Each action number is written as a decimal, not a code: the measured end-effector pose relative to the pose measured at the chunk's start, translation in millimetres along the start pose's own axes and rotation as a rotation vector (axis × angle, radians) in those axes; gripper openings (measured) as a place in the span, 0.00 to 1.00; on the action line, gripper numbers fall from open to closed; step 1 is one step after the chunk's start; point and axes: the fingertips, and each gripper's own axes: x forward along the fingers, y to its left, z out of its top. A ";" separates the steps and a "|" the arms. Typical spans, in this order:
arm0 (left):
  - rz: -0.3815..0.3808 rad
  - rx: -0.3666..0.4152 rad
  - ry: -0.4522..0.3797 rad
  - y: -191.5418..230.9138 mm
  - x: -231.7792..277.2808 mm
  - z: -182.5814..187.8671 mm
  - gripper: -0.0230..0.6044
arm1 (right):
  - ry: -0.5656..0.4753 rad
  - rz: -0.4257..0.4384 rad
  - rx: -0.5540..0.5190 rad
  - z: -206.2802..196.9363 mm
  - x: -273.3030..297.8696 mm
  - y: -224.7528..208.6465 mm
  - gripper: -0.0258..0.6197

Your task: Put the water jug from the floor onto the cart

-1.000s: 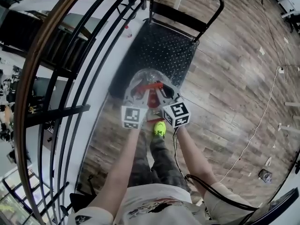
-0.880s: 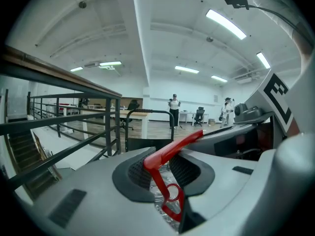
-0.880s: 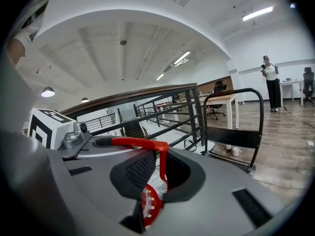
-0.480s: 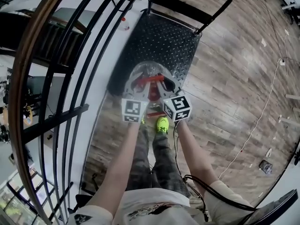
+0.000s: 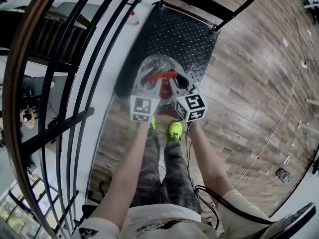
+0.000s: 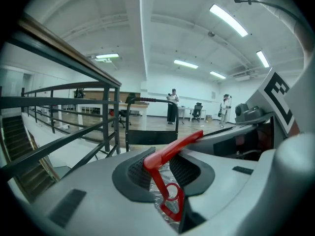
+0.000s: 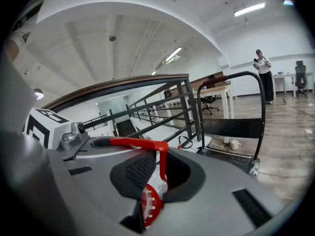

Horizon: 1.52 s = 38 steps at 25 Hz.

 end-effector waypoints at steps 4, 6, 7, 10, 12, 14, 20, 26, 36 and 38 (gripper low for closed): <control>-0.009 0.005 -0.021 13.1 15.7 1.0 0.18 | -0.025 -0.012 0.005 4.4 17.5 -9.3 0.11; -0.010 0.004 -0.023 18.7 21.2 1.5 0.18 | -0.028 -0.014 -0.001 6.6 24.5 -12.5 0.11; -0.010 0.002 -0.023 21.3 22.8 1.9 0.18 | -0.026 -0.011 -0.006 7.7 27.6 -13.0 0.11; -0.010 -0.006 -0.025 25.1 26.1 1.8 0.18 | -0.024 -0.009 -0.011 8.9 32.7 -14.6 0.11; -0.014 -0.017 -0.029 26.8 28.5 0.0 0.18 | -0.025 -0.012 -0.003 7.6 35.8 -15.8 0.11; -0.015 -0.022 -0.035 30.8 30.5 -1.5 0.18 | -0.028 -0.009 0.003 6.9 41.2 -15.8 0.11; -0.011 -0.021 -0.047 42.7 39.4 -0.2 0.18 | -0.023 0.006 -0.015 11.4 59.0 -18.5 0.11; -0.014 -0.025 -0.044 55.1 50.9 1.4 0.18 | -0.008 0.021 -0.005 16.1 75.9 -24.7 0.11; -0.017 -0.056 -0.005 68.3 55.8 -11.0 0.18 | 0.058 0.095 0.008 17.1 95.9 -29.9 0.23; -0.022 -0.054 -0.002 68.3 55.2 -12.6 0.18 | 0.060 0.097 0.018 17.2 96.5 -31.4 0.24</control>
